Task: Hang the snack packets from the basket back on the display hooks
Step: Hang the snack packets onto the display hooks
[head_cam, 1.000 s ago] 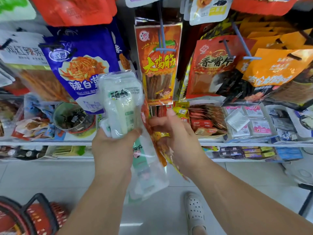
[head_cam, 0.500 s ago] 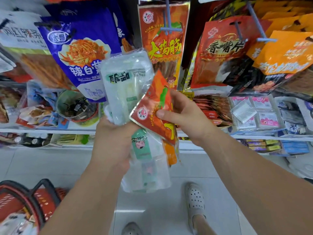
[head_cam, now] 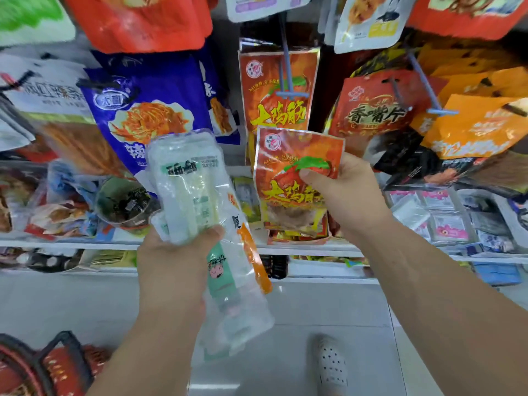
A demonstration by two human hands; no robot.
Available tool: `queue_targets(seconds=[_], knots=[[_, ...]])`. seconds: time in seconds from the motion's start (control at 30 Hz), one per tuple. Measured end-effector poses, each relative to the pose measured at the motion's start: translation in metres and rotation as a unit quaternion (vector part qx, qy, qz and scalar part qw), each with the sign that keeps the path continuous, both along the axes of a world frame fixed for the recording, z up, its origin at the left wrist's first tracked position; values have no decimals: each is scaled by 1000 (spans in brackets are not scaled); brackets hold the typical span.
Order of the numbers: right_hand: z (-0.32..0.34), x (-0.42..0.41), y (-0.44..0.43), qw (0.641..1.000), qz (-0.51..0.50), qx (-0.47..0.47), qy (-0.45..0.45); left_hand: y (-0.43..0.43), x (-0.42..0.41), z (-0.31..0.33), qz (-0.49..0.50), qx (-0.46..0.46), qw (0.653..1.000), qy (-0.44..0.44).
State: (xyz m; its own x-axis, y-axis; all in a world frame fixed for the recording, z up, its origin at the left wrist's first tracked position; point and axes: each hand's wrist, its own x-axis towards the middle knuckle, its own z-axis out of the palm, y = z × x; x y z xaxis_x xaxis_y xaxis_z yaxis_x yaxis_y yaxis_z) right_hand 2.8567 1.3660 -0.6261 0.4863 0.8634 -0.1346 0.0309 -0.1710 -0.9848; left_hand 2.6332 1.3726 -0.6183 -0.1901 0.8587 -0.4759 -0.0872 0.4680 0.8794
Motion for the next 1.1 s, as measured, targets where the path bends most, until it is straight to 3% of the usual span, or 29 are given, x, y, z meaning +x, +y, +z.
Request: queue_targets(seconds=[0.33, 0.7, 1.1], knots=[[31, -17, 33, 998, 11, 54, -30, 9, -4, 18, -31, 59, 998, -19], [43, -22, 40, 997, -5, 74, 17, 3, -10, 8, -21, 61, 997, -30], [45, -18, 50, 995, -44, 83, -46, 3, 0, 10, -39, 78, 995, -45]])
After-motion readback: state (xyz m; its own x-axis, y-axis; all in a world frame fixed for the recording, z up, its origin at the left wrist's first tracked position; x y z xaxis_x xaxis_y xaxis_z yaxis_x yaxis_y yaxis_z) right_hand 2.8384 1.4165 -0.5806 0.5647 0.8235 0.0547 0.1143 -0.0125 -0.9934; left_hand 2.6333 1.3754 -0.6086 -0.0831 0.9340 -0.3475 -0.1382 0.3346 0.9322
